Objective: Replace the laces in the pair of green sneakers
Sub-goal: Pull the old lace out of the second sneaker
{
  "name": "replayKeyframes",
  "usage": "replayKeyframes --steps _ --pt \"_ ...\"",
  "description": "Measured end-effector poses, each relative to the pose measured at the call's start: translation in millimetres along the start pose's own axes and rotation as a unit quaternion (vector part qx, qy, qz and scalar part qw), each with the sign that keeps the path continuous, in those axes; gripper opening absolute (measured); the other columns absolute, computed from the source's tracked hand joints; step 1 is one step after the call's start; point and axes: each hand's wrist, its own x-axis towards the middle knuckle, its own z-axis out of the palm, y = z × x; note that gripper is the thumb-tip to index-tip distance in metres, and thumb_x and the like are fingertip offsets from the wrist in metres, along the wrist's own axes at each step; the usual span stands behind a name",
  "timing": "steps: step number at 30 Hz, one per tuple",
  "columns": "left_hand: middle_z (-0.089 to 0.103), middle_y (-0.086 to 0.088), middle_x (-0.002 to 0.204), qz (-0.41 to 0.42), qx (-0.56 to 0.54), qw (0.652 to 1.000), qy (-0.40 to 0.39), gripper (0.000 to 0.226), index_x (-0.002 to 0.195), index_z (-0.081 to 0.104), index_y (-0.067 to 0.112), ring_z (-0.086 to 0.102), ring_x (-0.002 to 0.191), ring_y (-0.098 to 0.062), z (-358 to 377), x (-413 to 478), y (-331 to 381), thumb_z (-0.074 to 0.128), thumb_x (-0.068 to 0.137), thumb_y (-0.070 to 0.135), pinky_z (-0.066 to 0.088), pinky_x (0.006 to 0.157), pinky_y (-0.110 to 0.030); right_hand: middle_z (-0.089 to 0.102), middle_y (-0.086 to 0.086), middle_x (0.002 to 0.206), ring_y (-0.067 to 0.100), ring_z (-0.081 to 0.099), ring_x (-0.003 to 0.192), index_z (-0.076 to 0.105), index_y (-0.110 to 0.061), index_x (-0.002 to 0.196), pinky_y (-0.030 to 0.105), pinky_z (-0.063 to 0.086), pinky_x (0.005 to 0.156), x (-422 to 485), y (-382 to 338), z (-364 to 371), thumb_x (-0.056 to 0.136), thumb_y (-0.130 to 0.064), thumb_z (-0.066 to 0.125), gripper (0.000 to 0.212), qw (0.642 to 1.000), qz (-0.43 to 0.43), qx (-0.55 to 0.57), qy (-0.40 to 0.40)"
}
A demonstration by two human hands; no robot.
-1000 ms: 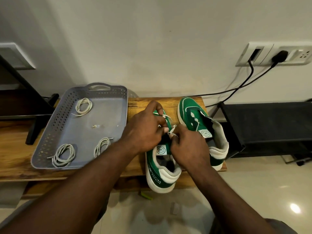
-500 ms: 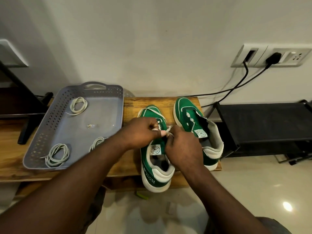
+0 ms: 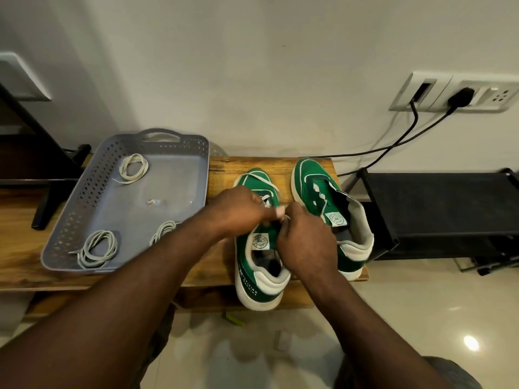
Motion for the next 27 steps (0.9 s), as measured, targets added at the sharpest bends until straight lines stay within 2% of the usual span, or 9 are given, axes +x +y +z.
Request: replayKeyframes --steps 2,4,6,10,13,16,22,25,27 --pt "0.073 0.005 0.080 0.025 0.148 0.989 0.011 0.023 0.077 0.074 0.027 0.067 0.081 -0.017 3 0 -2 0.073 0.093 0.043 0.059 0.080 -0.043 0.070 0.002 0.101 0.023 0.060 0.083 0.061 -0.019 0.120 0.031 0.034 0.067 0 0 1 0.106 -0.029 0.049 0.021 1.000 -0.001 0.003 0.000" --pt "0.073 0.006 0.090 0.043 0.175 0.983 0.040 0.015 0.083 0.074 0.034 0.065 0.095 -0.018 8 0 0 0.070 0.096 0.040 0.057 0.088 -0.044 0.070 0.002 0.102 0.021 0.059 0.083 0.061 -0.020 0.119 0.030 0.034 0.068 0 -1 3 0.106 -0.028 0.049 0.020 1.000 0.001 0.010 0.001" --pt "0.075 0.008 0.092 0.066 0.097 0.992 0.049 0.016 0.086 0.079 0.030 0.061 0.104 -0.017 5 -3 8 0.070 0.097 0.038 0.053 0.093 -0.042 0.070 0.001 0.100 0.024 0.064 0.085 0.060 -0.021 0.117 0.032 0.037 0.067 0 -1 5 0.104 -0.027 0.050 0.017 1.000 0.003 0.015 0.000" --pt "0.076 -0.011 0.079 0.041 -0.161 0.986 0.002 0.037 0.074 0.078 0.014 0.066 0.076 -0.020 -12 -14 19 0.069 0.099 0.040 0.054 0.090 -0.046 0.071 0.002 0.097 0.027 0.064 0.084 0.059 -0.022 0.112 0.034 0.043 0.068 2 3 5 0.104 -0.026 0.052 0.012 1.000 0.024 0.014 0.001" --pt "0.075 -0.004 0.074 0.007 0.008 1.000 -0.008 0.047 0.077 0.079 0.015 0.067 0.072 -0.017 -17 -13 15 0.066 0.096 0.057 0.053 0.078 -0.034 0.071 0.002 0.095 0.028 0.065 0.086 0.059 -0.022 0.108 0.034 0.043 0.068 3 4 7 0.105 -0.029 0.052 0.010 0.999 0.026 0.021 -0.001" --pt "0.075 -0.001 0.083 0.023 0.111 0.994 -0.003 0.030 0.080 0.080 0.019 0.067 0.082 -0.020 -14 -10 9 0.069 0.098 0.040 0.053 0.076 -0.033 0.069 0.001 0.093 0.027 0.064 0.084 0.059 -0.022 0.104 0.033 0.036 0.065 2 1 11 0.106 -0.029 0.051 0.011 1.000 0.016 0.023 -0.004" --pt "0.057 0.001 0.052 0.081 -0.215 0.973 -0.019 0.040 0.069 0.067 0.013 0.050 0.050 -0.016 -26 -18 18 0.067 0.101 0.035 0.045 0.069 -0.039 0.069 0.005 0.092 0.032 0.065 0.084 0.055 -0.019 0.100 0.034 0.036 0.065 0 1 11 0.104 -0.024 0.051 0.007 1.000 0.010 0.022 0.008" --pt "0.075 -0.001 0.075 0.045 0.049 0.997 -0.032 0.036 0.076 0.078 0.017 0.068 0.070 -0.019 -30 -16 12 0.073 0.093 0.048 0.060 0.073 -0.038 0.068 0.003 0.089 0.030 0.065 0.084 0.061 -0.019 0.106 0.033 0.036 0.066 2 3 10 0.105 -0.027 0.052 0.011 0.999 0.019 0.030 0.005" --pt "0.076 0.000 0.085 0.051 0.117 0.991 -0.025 0.023 0.082 0.081 0.021 0.069 0.081 -0.015 -26 -18 13 0.073 0.096 0.037 0.061 0.083 -0.043 0.063 0.000 0.085 0.030 0.065 0.083 0.061 -0.019 0.105 0.033 0.037 0.065 3 2 12 0.105 -0.027 0.052 0.011 0.999 0.022 0.034 0.007"
